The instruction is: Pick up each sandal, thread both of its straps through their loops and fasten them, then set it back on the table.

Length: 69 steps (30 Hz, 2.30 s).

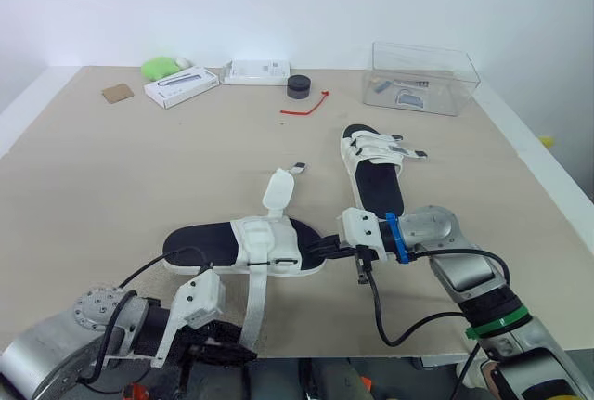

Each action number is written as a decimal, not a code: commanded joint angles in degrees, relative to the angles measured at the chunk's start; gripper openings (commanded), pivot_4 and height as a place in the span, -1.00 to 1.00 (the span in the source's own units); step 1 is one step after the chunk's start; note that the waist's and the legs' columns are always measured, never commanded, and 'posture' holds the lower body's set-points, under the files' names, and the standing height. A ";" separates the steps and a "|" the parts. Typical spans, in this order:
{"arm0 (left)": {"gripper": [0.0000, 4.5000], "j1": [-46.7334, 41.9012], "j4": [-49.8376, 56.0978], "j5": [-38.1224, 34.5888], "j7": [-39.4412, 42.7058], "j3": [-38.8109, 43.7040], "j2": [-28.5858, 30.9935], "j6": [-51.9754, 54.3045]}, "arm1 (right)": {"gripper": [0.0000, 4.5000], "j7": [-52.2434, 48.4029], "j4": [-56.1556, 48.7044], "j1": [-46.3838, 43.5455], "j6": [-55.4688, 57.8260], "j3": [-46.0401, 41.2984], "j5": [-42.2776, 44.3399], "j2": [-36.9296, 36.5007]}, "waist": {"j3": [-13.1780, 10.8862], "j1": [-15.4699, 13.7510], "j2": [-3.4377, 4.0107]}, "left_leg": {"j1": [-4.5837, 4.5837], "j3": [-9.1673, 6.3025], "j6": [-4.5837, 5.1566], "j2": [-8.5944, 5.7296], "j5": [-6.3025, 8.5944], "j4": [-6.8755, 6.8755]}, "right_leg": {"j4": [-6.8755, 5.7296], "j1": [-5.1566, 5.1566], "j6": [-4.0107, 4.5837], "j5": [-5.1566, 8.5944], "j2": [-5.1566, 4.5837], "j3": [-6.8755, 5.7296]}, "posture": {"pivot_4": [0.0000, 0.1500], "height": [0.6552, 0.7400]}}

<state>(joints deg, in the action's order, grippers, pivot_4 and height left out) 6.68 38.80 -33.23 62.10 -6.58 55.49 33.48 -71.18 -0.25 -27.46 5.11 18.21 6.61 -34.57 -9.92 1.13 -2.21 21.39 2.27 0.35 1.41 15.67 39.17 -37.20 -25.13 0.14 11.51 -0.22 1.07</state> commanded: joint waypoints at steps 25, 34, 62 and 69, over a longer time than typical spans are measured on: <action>0.67 -22.61 -18.91 32.46 8.90 -11.61 -6.71 -59.98 | -1.00 -1.08 0.77 0.17 -0.85 0.25 -0.76 -0.99 | 0.02 0.00 -0.03 | -0.10 0.62 0.10 0.02 0.04 -0.35 | 0.17 -0.11 -0.39 -0.23 0.04 0.32 | 1.00 1.00; -0.29 -23.57 -15.52 29.81 8.73 -13.42 -8.32 -57.82 | -1.00 -0.75 -0.24 0.87 -0.31 0.03 -0.69 -1.55 | 0.02 0.00 -0.03 | -0.10 0.63 0.10 0.01 0.04 -0.34 | 0.17 -0.10 -0.43 -0.23 0.04 0.36 | 1.00 1.00; -0.96 -31.61 -31.26 -31.26 -14.10 11.94 -19.18 20.93 | -1.00 -0.44 0.71 -0.05 -0.06 0.03 -1.03 -1.54 | 0.03 0.05 -0.09 | -0.13 0.52 0.09 0.00 0.03 -0.32 | 0.12 -0.08 -0.46 -0.25 0.09 0.35 | 1.00 1.00; -0.96 -30.75 -32.88 -26.33 -15.90 11.79 -22.04 18.93 | -1.00 -0.08 -0.20 0.65 0.43 -0.25 -0.80 -2.29 | 0.04 0.04 -0.10 | -0.13 0.51 0.04 -0.11 0.00 -0.32 | 0.12 -0.06 -0.49 -0.27 -0.01 0.38 | 1.00 1.00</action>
<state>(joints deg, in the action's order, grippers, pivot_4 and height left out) -23.61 5.75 -60.57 46.47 3.24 33.89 54.01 -71.31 -0.37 -27.51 4.81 18.32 6.59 -35.63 -9.88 1.17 -2.31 21.26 2.78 0.38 1.28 15.66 38.85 -37.09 -25.19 -0.35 11.23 -0.24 1.45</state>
